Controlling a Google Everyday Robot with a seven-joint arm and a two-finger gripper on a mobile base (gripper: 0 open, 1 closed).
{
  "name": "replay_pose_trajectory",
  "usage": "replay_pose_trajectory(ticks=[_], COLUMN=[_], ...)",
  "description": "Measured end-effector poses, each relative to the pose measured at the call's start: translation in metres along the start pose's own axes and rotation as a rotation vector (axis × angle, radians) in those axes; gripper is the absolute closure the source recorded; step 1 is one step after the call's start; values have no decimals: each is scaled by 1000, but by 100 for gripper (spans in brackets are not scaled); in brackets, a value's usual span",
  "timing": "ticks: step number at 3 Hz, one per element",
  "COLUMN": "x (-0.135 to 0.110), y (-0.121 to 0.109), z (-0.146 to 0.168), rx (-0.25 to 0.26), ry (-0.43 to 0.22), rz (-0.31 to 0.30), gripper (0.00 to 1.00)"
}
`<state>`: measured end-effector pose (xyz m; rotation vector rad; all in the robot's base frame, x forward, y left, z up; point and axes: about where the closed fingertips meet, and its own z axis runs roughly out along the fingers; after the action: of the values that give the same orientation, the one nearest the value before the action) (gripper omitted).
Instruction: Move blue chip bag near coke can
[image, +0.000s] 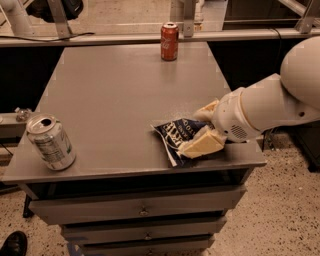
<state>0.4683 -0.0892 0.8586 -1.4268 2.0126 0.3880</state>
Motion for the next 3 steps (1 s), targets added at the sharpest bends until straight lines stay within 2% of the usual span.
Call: replay_pose_trajectory(ticks=[2,3], x=[3,-8], y=[-22,-52], z=[-7,-20], rx=[56,102], ry=[-4,-2], rz=[-24,-57], gripper=[86,100])
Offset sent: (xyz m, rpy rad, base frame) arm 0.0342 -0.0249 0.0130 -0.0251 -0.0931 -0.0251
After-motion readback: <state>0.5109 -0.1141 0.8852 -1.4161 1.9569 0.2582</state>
